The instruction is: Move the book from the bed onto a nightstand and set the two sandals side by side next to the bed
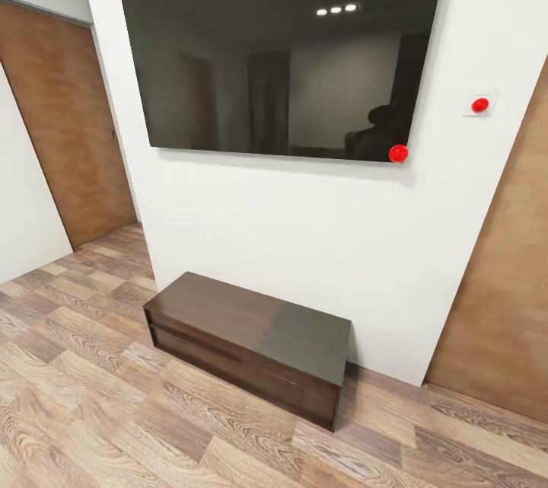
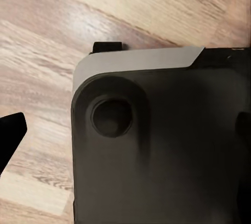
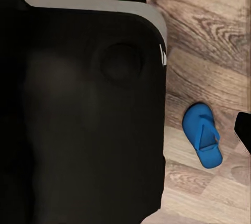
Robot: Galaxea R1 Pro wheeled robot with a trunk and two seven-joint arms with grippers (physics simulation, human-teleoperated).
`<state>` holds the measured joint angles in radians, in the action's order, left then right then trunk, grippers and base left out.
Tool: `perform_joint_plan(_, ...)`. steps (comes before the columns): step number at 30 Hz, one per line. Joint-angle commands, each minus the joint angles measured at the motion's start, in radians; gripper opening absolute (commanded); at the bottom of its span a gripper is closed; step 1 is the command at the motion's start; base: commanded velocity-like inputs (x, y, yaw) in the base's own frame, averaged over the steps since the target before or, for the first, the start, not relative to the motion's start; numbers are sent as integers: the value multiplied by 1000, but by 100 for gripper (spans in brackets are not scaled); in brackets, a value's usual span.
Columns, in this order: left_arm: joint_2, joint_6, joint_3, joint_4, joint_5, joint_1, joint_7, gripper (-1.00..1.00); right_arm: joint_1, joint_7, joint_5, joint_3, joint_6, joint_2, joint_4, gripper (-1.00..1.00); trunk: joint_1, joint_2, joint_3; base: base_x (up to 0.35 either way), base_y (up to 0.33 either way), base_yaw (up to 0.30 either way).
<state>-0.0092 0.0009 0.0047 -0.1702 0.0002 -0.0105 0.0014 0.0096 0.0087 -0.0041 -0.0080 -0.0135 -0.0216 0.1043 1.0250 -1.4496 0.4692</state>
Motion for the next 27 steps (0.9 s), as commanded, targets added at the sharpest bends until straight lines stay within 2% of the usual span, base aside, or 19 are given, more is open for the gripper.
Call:
perform_joint_plan(1, 0, 0, 0, -6, 0, 0, 0, 100, 1, 1, 0, -1, -2, 0, 8, 100, 0, 0, 1, 0, 0, 0)
perform_joint_plan(3, -1, 1, 0, -17, 0, 0, -1, 100, 1, 1, -1, -2, -3, -2, 20, 100, 0, 0, 1, 0, 0, 0)
perform_joint_plan(4, -1, 1, 0, -555, 1, 0, -2, 100, 1, 2, -1, -3, -2, -2, 493, 100, 0, 0, 1, 0, 0, 0)
perform_joint_plan(8, 1, -2, 2, -590, 3, 0, -4, 100, 1, 3, -1, -4, 10, -3, 525, 100, 0, 0, 1, 0, 0, 0)
perform_joint_plan(18, 4, -11, 14, -539, 7, 0, -5, 100, 1, 4, -3, 0, 68, -2, 523, 100, 0, 0, 1, 0, 0, 0)
perform_joint_plan(27, 3, -12, 15, -533, 7, 0, -4, 100, 1, 2, -4, -1, 86, -1, 522, 100, 0, 0, 1, 0, 0, 0)
